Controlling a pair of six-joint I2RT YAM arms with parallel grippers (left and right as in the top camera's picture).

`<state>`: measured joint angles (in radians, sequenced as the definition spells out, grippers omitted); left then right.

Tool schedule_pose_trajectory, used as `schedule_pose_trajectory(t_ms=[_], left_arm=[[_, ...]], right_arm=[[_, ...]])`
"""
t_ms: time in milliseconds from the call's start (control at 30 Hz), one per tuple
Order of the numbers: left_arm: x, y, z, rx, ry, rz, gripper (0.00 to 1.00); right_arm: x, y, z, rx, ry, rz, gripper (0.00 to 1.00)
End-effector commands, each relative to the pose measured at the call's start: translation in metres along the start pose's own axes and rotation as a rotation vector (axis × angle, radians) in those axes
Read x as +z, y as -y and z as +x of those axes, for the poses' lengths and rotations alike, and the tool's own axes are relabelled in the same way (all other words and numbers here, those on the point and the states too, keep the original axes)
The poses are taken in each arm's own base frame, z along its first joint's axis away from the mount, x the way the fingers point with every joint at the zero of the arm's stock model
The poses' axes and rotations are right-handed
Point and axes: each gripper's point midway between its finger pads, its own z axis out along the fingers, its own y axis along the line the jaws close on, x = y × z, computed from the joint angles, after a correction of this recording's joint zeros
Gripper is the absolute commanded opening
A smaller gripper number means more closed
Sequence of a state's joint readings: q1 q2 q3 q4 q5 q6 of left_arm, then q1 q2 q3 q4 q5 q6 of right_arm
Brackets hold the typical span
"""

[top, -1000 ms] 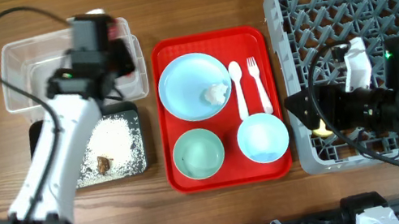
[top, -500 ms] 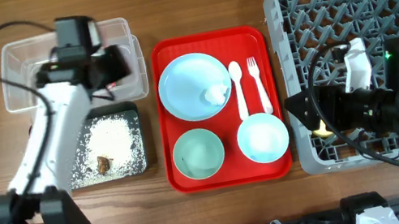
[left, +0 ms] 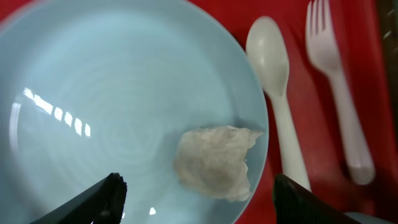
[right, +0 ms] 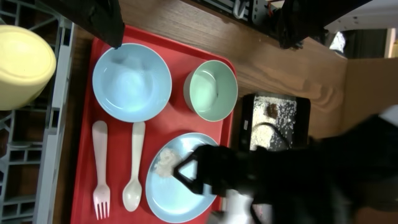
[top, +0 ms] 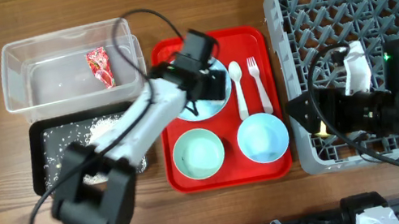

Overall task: Sort waste into correct bins and load items into the dishwasher rack
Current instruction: 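Reach the left gripper to the plate and grasp the white tissue, then carry the white tissue to the clear bin and release it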

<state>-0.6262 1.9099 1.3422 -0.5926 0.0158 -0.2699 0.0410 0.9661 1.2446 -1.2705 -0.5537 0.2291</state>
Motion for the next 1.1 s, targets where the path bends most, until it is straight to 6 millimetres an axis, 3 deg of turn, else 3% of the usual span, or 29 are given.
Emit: schedule_pose_trajectory(t_ms=[0, 100, 133, 200, 267, 367, 467, 567, 700, 833, 967, 1067], left_arm=[[0.018, 0.009, 0.004, 0.062, -0.008, -0.019, 0.76], [0.031, 0.009, 0.009, 0.066, -0.027, -0.024, 0.70], [0.034, 0.008, 0.011, 0.066, -0.035, -0.027, 0.61], [0.035, 0.007, 0.011, 0.064, -0.037, -0.028, 0.35], [0.029, 0.008, 0.008, 0.064, -0.024, -0.024, 0.20], [0.018, 0.006, 0.001, 0.058, 0.001, -0.030, 0.05], [0.000, -0.002, -0.008, 0.040, 0.030, -0.041, 0.04], [-0.034, -0.017, -0.025, 0.008, 0.083, -0.073, 0.04], [-0.097, -0.060, -0.058, -0.077, 0.223, -0.160, 0.04], [-0.147, -0.136, -0.080, -0.228, 0.361, -0.286, 0.04], [-0.145, -0.200, -0.077, -0.433, 0.369, -0.339, 0.04], [-0.129, -0.243, -0.074, -0.513, 0.350, -0.373, 0.04]], right_arm=[[0.000, -0.002, 0.001, -0.016, -0.005, -0.014, 0.80], [0.000, -0.002, 0.001, -0.016, -0.005, -0.014, 0.80], [0.000, -0.002, 0.001, -0.015, -0.005, -0.014, 0.80], [0.000, -0.002, 0.001, -0.015, -0.005, -0.014, 0.80], [0.000, -0.002, 0.001, -0.015, -0.004, -0.014, 0.80], [0.000, -0.002, 0.001, -0.018, -0.003, -0.015, 0.80], [0.000, -0.002, 0.001, -0.016, -0.004, -0.014, 0.80], [0.000, -0.002, 0.001, -0.016, -0.004, -0.014, 0.80], [0.000, -0.002, 0.001, -0.015, -0.004, -0.014, 0.80], [0.000, -0.001, 0.002, -0.013, -0.008, -0.013, 0.80], [0.000, -0.002, 0.002, -0.014, -0.008, -0.014, 0.80], [0.000, -0.001, 0.003, -0.012, -0.012, -0.013, 0.80]])
